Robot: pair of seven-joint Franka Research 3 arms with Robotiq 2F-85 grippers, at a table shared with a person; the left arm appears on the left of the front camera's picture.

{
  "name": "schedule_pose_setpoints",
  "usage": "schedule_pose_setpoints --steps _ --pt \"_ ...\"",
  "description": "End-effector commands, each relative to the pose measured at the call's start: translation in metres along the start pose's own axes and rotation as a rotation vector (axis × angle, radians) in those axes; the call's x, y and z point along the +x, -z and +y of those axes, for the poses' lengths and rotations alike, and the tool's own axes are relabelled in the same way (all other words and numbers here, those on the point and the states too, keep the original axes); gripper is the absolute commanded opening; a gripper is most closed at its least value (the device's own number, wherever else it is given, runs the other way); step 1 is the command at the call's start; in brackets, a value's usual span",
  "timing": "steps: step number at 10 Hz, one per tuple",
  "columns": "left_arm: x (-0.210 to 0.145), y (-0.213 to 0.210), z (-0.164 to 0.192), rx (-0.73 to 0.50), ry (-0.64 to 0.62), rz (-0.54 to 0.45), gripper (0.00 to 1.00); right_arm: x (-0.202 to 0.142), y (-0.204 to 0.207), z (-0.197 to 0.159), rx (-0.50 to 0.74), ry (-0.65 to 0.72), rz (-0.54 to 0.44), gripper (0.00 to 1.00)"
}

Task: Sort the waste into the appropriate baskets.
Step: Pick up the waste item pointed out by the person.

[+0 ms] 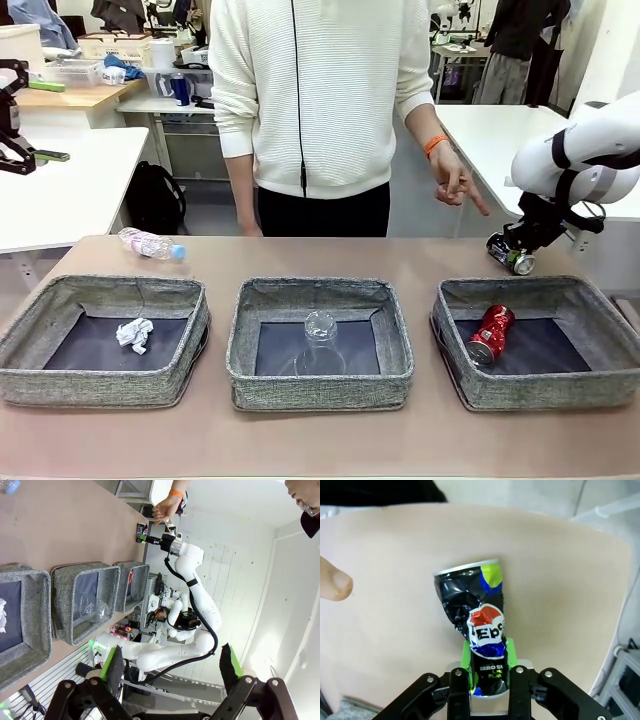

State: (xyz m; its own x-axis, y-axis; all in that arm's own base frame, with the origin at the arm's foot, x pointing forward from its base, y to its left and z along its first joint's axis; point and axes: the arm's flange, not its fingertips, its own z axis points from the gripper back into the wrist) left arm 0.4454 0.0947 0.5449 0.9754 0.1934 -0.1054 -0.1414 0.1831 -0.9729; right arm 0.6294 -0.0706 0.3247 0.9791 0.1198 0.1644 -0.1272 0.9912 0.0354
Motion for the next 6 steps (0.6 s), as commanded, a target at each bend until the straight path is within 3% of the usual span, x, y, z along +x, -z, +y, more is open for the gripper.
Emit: schedule_pose_setpoints --steps 1,3,4,6 --pt "-0.002 -0.001 -0.003 -0.014 0.007 0.004 1.00 -0.002 0.010 -0.004 -0.033 0.018 0.017 0.00" --pt "-0.002 -0.001 -0.003 -0.014 0.007 0.004 1.00 -0.006 -0.011 -0.006 0.039 0.097 -0.032 0.00" --pt "-0.002 -0.001 -0.003 -0.014 0.007 0.004 1.00 -0.012 -0.041 -0.008 0.067 0.194 -0.084 0.00" --pt "-0.002 -0.001 -0.003 -0.014 0.007 0.004 1.00 -0.032 -0.115 -0.008 0.069 0.374 -0.081 0.00"
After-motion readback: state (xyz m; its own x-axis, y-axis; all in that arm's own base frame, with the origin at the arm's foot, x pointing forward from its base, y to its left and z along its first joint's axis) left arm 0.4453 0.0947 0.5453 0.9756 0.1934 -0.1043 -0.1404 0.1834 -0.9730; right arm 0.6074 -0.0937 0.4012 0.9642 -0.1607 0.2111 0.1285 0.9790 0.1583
